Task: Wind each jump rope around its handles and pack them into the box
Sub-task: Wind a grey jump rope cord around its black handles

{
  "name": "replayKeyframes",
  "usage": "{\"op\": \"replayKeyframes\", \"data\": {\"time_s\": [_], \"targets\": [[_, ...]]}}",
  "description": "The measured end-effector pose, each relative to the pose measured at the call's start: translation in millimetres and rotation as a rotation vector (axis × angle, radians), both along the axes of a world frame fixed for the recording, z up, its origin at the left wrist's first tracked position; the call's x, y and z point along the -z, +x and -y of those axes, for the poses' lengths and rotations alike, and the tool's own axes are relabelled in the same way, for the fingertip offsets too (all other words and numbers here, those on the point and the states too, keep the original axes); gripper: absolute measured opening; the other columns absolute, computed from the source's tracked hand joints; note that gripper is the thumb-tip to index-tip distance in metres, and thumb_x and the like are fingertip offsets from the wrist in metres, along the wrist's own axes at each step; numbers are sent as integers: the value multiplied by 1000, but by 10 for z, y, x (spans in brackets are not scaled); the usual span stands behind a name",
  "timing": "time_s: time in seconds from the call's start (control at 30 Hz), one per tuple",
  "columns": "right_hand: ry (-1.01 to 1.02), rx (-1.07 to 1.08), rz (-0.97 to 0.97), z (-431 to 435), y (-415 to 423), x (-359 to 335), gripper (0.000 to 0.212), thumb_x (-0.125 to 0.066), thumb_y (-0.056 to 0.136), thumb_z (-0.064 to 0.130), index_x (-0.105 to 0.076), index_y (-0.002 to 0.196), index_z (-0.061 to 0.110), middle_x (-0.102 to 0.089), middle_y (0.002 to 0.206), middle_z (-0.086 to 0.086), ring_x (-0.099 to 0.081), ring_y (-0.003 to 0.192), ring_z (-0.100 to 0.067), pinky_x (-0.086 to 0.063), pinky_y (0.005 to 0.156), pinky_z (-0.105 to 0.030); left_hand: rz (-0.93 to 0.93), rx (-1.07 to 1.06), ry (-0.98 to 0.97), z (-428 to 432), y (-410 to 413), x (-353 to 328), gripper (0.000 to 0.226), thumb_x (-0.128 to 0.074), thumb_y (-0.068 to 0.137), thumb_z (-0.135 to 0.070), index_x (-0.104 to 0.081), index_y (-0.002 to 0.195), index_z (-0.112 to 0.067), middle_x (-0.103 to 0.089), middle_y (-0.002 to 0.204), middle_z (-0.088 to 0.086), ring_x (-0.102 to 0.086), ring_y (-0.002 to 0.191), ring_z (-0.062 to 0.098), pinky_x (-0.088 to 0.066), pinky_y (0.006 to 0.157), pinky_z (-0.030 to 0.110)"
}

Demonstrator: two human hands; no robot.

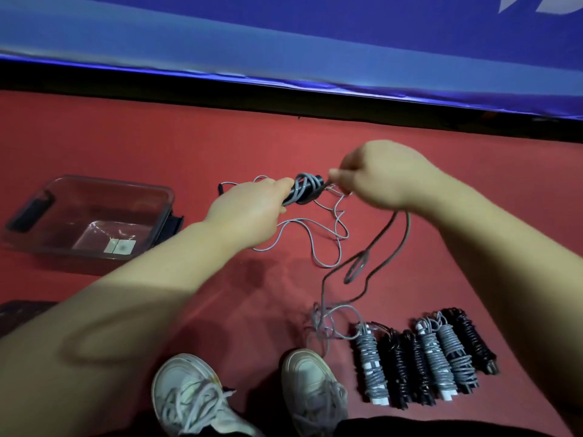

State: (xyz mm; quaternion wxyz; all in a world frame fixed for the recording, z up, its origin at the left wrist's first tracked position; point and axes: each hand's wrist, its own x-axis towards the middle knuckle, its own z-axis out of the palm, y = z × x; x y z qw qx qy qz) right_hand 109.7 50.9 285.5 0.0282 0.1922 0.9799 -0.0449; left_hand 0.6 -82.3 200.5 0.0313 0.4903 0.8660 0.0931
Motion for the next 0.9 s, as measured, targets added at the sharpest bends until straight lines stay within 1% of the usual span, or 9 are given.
{"op": "replayKeyframes", "data": {"time_s": [0.13, 0.2, 0.3, 0.37, 0.43, 0.5, 0.67, 0.77, 0.9], "targets": [[-1157, 417, -19, -217, -37, -50, 38, -34, 97, 25, -36, 60, 18, -22, 36, 9, -18, 29, -7, -9, 33, -12, -58, 30, 30, 26, 36, -56, 44, -42, 99, -17, -30, 141, -19, -54, 121, 8, -55, 95, 35, -47, 74, 45], [-1334, 429, 57, -205, -36, -30, 38, -29, 97, 26, -31, 59, 21, -19, 36, 11, -14, 27, -2, -5, 32, -11, -72, 27, 8, 40, 55, -32, 61, -40, 100, -20, -8, 151, -28, -52, 125, 7, -54, 96, 36, -47, 74, 45], [-1110, 315, 116, -85, -46, -71, 40, -35, 99, 30, -42, 62, 16, -26, 39, 7, -21, 31, -6, -14, 34, -16, -50, 20, -24, 48, 64, 24, 68, -40, 98, -19, 2, 150, -33, -51, 127, 6, -55, 100, 37, -48, 78, 45], [-480, 34, 135, -24, -28, -68, 31, -50, 95, 38, -62, 84, 12, -47, 57, 1, -43, 49, -17, -32, 47, -24, -38, 69, -105, 43, 79, 41, 64, -41, 97, -18, -8, 150, -32, -53, 127, 6, -56, 105, 36, -46, 76, 39], [62, -231, 147, -6, -44, -44, 37, -61, 88, 37, -57, 123, 26, -57, 86, 4, -56, 85, -21, -36, 65, -27, 38, 165, -198, 56, 85, 45, 55, -46, 96, -19, -23, 146, -28, -57, 123, 6, -57, 106, 33, -47, 79, 36], [261, -410, 170, 21, -47, -64, 43, -60, 89, 35, -50, 131, 41, -60, 106, 13, -56, 104, -18, -33, 69, -25, 151, 235, -252, 83, 74, 40, 43, -50, 95, -22, -37, 136, -22, -60, 119, 7, -57, 107, 30, -47, 85, 37], [306, -584, 186, -71, -54, -33, 28, -48, 94, 42, -63, 116, 36, -57, 117, 12, -53, 109, -14, -26, 65, -24, 272, 347, -277, 126, 23, 32, 35, -53, 94, -23, -47, 128, -18, -62, 114, 3, -57, 100, 25, -45, 87, 39], [298, -602, 203, -181, -88, 95, 33, -41, 96, 42, -64, 111, 23, -56, 115, 5, -53, 110, -21, -41, 75, -31, 274, 411, -249, 145, -17, 49, 31, -53, 94, -25, -47, 122, -13, -63, 106, 7, -57, 94, 28, -45, 84, 43], [-208, -464, 282, -357, -109, 272, 30, -47, 96, 36, -56, 70, 24, -51, 73, 7, -51, 74, -12, -39, 72, -28, 226, 485, -193, 192, -30, 125, 50, -51, 95, -33, -36, 141, -23, -55, 132, -1, -53, 117, 17, -42, 97, 35]]}}
